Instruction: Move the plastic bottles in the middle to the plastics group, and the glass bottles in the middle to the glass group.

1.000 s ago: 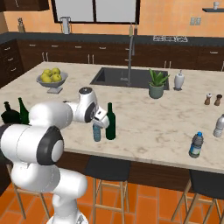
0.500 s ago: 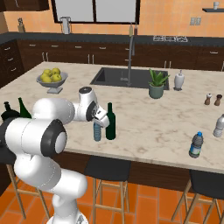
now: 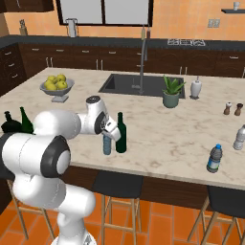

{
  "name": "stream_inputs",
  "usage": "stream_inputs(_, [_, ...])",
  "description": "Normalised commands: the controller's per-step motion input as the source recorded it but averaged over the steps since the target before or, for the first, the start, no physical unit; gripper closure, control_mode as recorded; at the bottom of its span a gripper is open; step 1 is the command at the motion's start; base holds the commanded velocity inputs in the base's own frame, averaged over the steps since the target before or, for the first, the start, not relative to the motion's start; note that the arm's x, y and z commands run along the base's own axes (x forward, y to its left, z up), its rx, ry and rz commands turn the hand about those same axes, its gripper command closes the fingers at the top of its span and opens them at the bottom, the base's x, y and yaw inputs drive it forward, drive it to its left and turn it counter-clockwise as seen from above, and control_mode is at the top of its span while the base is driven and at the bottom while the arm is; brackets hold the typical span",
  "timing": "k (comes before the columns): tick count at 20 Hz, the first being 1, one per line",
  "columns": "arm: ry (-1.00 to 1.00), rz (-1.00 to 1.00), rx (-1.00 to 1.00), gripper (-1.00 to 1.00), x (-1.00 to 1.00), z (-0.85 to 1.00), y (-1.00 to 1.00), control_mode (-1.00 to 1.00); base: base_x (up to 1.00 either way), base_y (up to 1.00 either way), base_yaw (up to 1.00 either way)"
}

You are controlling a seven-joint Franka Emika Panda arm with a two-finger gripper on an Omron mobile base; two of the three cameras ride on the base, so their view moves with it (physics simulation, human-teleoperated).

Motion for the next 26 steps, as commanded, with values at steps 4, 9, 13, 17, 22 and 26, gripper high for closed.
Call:
stream_inputs(4, [-0.01,0.07,0.00,1.00,-0.65,0.27,-0.09,-1.00,0.00,0.00,0.00])
stream_inputs(9, [0.00,0.00,-0.02,1.00,-0.57,0.39,-0.37,-1.00,0.00,0.00,0.00])
stream_inputs(13, [0.00,0.00,0.00,1.00,-0.37,0.32,-0.76,-1.00,0.00,0.00,0.00])
stream_inputs(17, [0.01,-0.06,0.00,1.00,-0.11,0.27,-0.73,-1.00,0.00,0.00,0.00])
stream_inputs(22, [0.10,-0.17,-0.06,1.00,0.06,0.24,-0.69,-1.00,0.00,0.00,0.00])
stream_inputs(26, [0.05,-0.10,-0.01,1.00,0.15,0.30,-0.73,-1.00,0.00,0.00,0.00])
